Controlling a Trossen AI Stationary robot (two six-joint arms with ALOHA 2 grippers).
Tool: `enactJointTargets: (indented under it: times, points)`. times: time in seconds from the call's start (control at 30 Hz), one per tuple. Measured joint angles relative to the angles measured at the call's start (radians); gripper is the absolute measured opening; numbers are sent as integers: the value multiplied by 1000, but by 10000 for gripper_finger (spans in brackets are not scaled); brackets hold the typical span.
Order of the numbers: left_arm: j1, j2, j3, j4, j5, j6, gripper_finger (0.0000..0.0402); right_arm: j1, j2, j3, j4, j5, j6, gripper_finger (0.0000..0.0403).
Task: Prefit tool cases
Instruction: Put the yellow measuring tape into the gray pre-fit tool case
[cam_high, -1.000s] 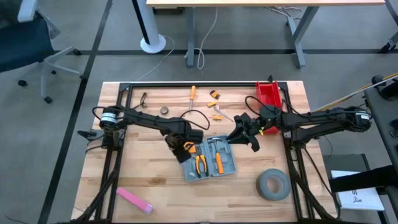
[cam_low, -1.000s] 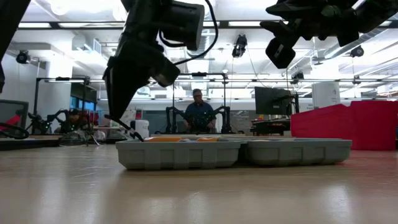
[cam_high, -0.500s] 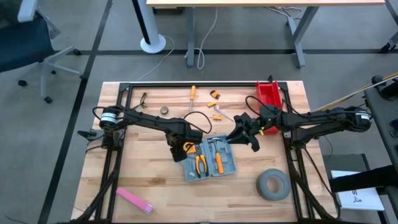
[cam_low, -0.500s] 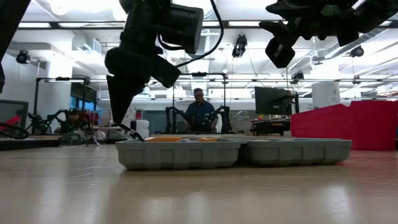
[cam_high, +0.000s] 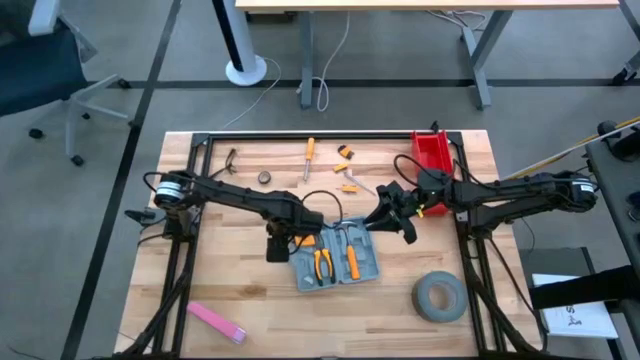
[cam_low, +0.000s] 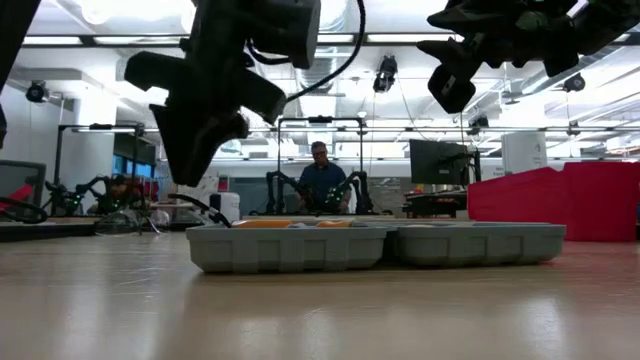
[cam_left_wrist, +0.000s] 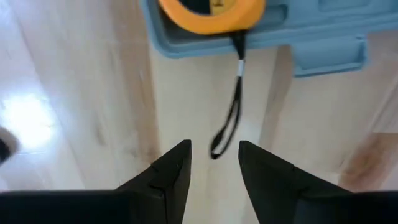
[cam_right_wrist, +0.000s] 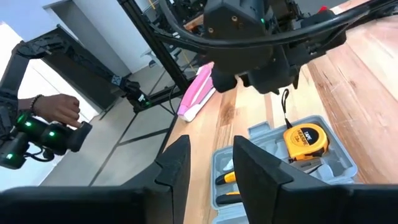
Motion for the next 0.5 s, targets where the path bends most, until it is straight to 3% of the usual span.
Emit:
enactJointTargets:
  times: [0.5]
  points:
    - [-6,-3,-14,137,27,99,159,0,0,-1,1,0,-5,95]
